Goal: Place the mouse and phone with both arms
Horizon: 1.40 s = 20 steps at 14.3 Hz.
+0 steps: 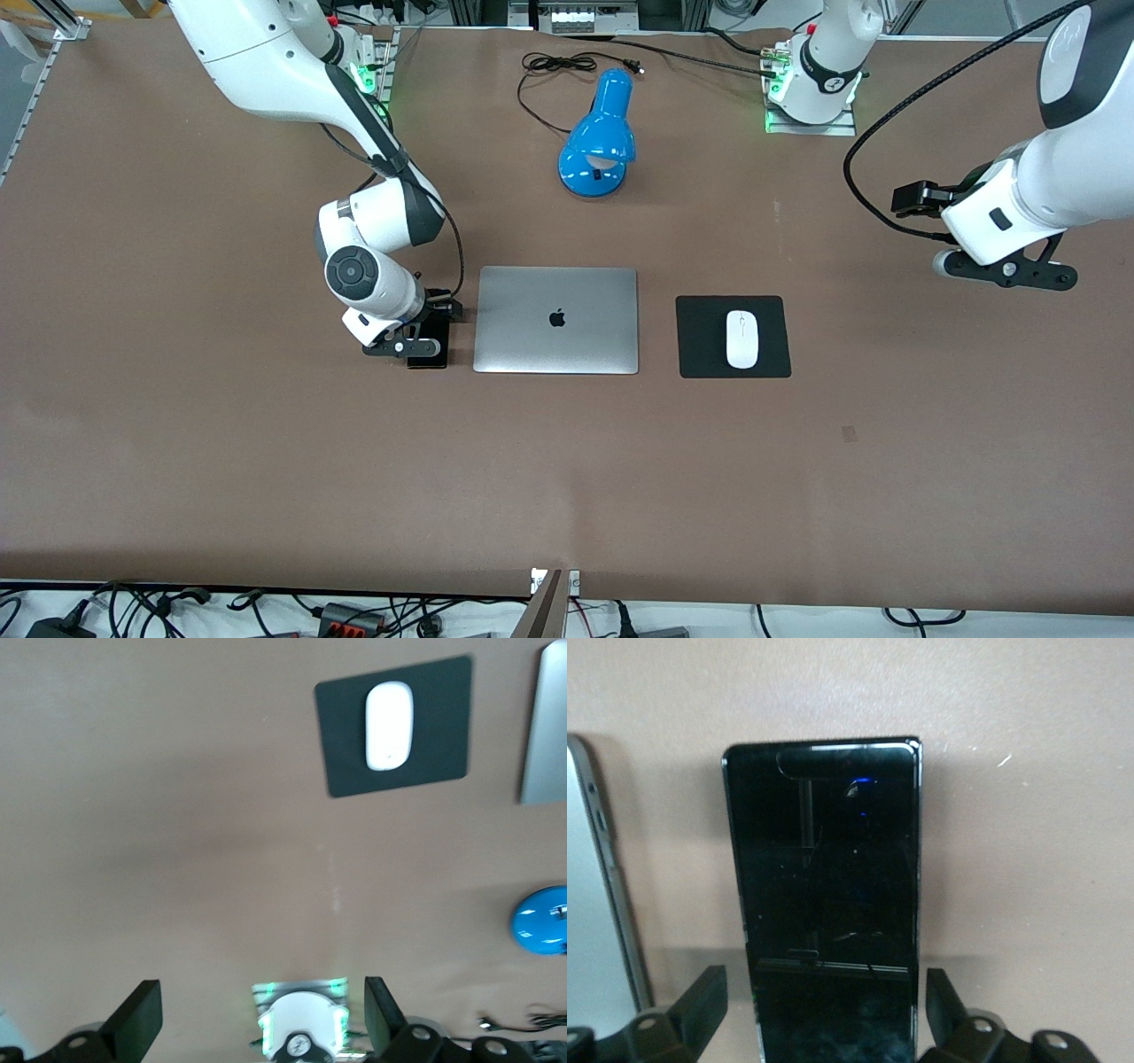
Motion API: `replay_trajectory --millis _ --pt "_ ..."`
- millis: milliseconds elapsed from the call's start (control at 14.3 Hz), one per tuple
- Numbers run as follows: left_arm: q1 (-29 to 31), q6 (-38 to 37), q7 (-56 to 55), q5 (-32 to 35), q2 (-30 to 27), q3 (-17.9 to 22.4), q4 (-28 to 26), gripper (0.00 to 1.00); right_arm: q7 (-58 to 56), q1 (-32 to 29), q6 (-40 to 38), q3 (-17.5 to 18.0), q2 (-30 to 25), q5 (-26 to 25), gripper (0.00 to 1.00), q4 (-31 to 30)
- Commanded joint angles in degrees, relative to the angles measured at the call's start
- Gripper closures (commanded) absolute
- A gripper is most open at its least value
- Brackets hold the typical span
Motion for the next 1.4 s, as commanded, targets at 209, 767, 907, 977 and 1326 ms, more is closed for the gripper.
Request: replay_trajectory --millis 209,767,907,977,1326 --pt "5.8 17.3 0.2 3.1 -13.1 -2.0 -15.5 0.0 0.4 -2.9 -12.4 -1.1 -3.5 1.0 0.0 10.3" --pt "6.1 21.0 -0.7 2.2 -15.7 -2.2 -18.2 0.0 -12.0 -21.3 -37.1 -1.2 -11.9 1.4 0.0 21.3" --pt "6.1 21.0 -1.5 2.2 -15.5 -2.2 -18.3 0.0 -14.2 -25.2 -41.5 -1.1 -14.4 1.3 0.0 23.3" --pt "6.1 21.0 -2.0 2.2 -15.1 -2.2 -18.2 0.0 -14.2 -26.6 -45.9 -1.1 -15.1 0.6 0.0 25.4" --pt "6.2 18.6 -2.2 2.2 -15.4 -2.2 -18.0 0.0 -14.0 -27.7 -57.2 -1.6 -15.9 -7.6 0.0 33.4"
